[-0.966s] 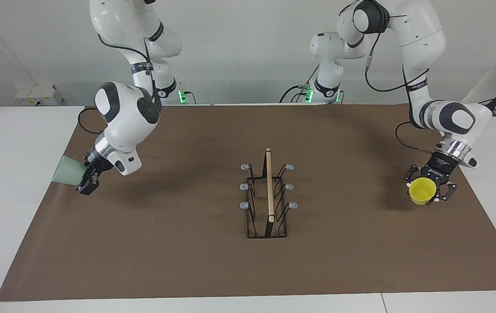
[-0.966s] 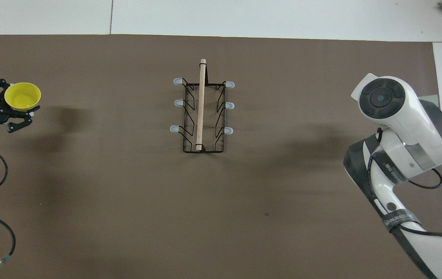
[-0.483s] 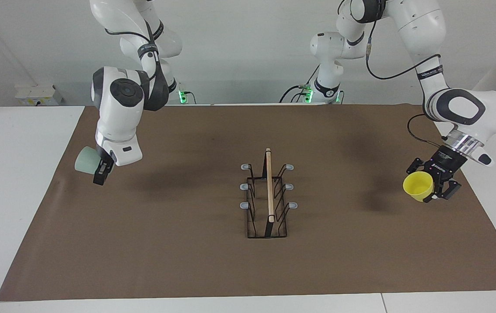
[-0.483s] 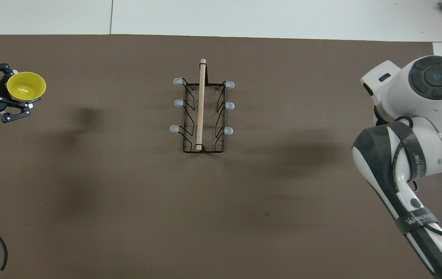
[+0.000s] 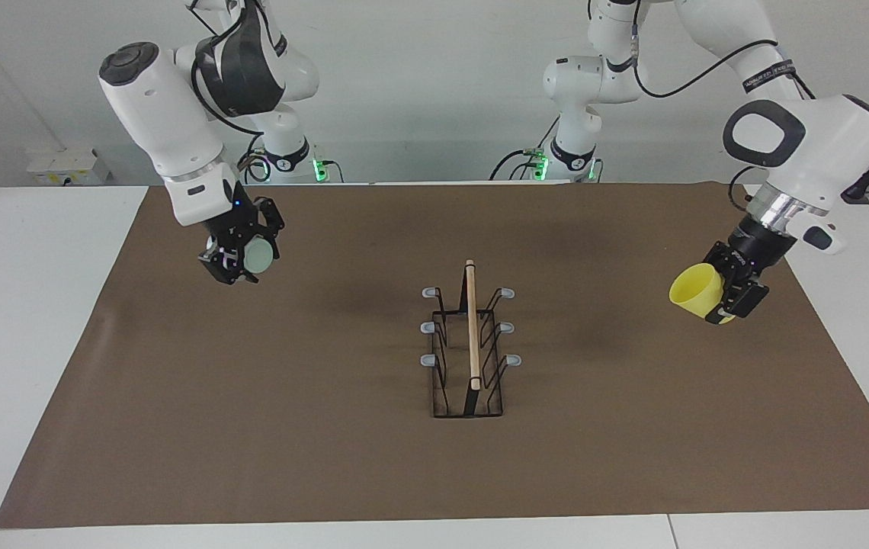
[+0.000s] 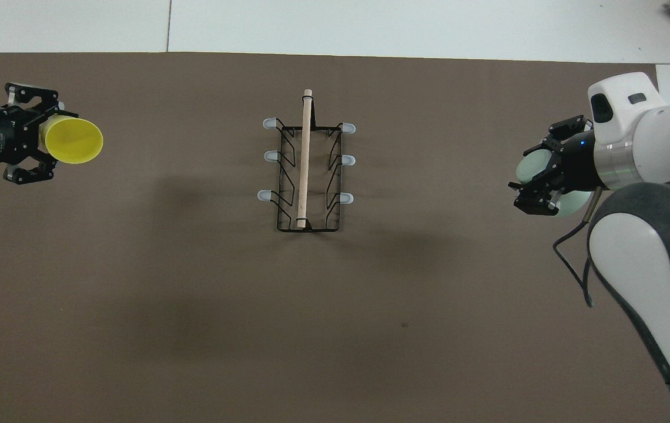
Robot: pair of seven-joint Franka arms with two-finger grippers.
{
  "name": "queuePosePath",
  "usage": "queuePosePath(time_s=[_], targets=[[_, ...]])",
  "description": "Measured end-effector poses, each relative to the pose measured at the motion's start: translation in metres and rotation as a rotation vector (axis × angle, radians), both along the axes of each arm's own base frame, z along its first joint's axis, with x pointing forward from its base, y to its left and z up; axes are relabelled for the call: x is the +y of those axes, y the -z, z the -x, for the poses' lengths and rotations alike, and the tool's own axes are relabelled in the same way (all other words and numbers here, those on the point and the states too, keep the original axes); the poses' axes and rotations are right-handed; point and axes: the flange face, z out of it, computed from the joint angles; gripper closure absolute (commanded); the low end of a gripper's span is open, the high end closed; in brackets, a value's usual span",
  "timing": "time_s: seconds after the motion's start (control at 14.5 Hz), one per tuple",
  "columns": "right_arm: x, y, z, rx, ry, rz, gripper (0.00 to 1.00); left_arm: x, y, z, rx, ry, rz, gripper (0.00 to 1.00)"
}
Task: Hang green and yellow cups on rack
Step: 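Lift the yellow cup with the left gripper while the right gripper lifts the green cup, then carry the yellow cup with the left gripper while the right gripper carries the green cup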
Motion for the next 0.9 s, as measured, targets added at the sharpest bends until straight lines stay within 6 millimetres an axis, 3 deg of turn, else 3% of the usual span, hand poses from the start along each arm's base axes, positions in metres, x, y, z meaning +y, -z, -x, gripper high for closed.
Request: queuePosePath(time_s=[0.21, 0.41, 0.62, 0.9], targets=[[-0.001, -0.008, -0.007, -0.08, 0.039, -0.256, 1.0, -0.047, -0.02, 0.009, -0.035, 0.125, -0.106, 1.0], [-0.009, -0.002, -0.005, -0.175, 0.065, -0.504, 1.0, -0.096, -0.024, 0.017, -0.068, 0.257, -0.233, 1.0], [-0.011, 0.006, 0.007, -0.253, 0.154, -0.651, 1.0, -0.143, -0.016, 0.023, -0.183, 0.352, -0.319, 1.0], [0.004, 0.009, 0.018, -0.324, 0.225, -0.806, 1.0, -0.186, 0.003, 0.039, -0.325, 0.452, -0.381, 1.0]])
